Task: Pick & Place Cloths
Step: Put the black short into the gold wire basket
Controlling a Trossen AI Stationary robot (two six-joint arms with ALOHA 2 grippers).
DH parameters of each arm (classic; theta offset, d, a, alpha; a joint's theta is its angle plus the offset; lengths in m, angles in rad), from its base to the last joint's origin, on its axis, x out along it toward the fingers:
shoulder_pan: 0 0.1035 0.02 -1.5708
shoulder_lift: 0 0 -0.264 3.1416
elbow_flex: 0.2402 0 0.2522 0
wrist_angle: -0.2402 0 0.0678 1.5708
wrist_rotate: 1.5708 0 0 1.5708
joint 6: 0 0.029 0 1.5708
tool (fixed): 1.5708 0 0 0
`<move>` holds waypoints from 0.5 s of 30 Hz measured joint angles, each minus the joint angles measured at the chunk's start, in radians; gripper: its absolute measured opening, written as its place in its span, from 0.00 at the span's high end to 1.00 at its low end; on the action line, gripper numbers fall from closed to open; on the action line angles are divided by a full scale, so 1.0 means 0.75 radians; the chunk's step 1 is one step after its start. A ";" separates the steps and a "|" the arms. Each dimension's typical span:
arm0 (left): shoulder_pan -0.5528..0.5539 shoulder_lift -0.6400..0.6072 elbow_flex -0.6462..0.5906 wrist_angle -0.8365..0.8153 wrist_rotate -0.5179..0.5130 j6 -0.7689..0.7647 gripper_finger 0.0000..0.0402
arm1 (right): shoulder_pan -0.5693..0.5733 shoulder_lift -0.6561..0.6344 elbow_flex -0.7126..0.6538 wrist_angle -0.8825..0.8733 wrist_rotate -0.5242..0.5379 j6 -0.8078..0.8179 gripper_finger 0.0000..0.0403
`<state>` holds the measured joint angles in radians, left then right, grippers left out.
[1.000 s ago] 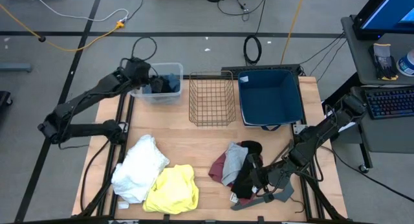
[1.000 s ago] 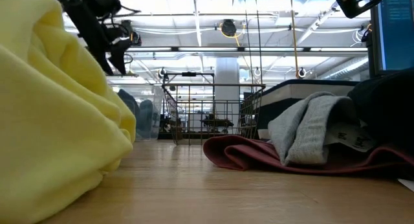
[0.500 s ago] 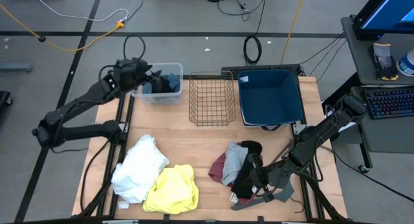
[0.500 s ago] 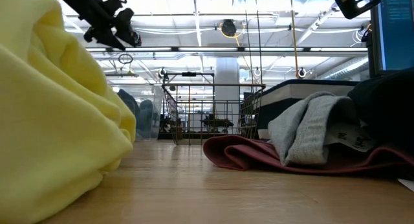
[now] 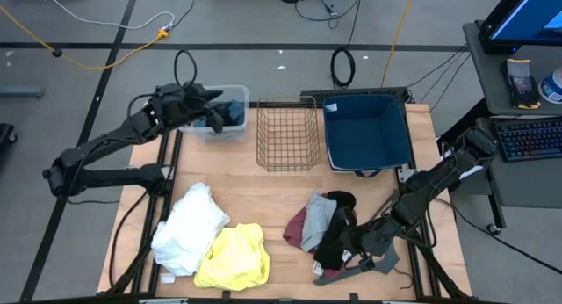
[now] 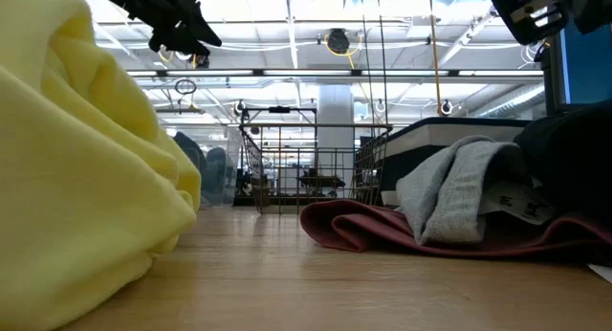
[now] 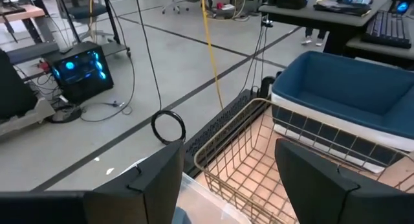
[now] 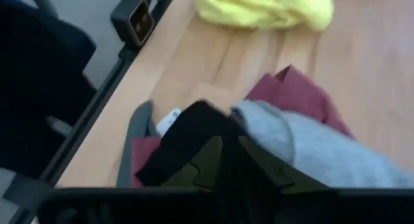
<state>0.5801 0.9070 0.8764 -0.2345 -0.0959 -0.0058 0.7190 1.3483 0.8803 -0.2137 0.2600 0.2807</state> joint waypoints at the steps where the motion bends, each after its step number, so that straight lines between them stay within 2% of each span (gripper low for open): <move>1: -0.001 0.000 0.000 0.002 0.000 -0.004 0.38 | 0.000 0.000 0.000 -0.012 -0.010 0.007 0.87; 9: -0.009 0.001 0.000 0.001 0.001 -0.045 0.38 | 0.000 0.000 -0.001 -0.040 -0.143 -0.023 0.64; 15: -0.009 0.001 0.000 0.001 0.001 -0.066 0.38 | 0.003 0.004 -0.001 -0.143 -0.143 -0.046 0.56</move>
<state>0.5732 0.9073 0.8764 -0.2337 -0.0956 -0.0551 0.7212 1.3510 0.8799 -0.3209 0.1531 0.2458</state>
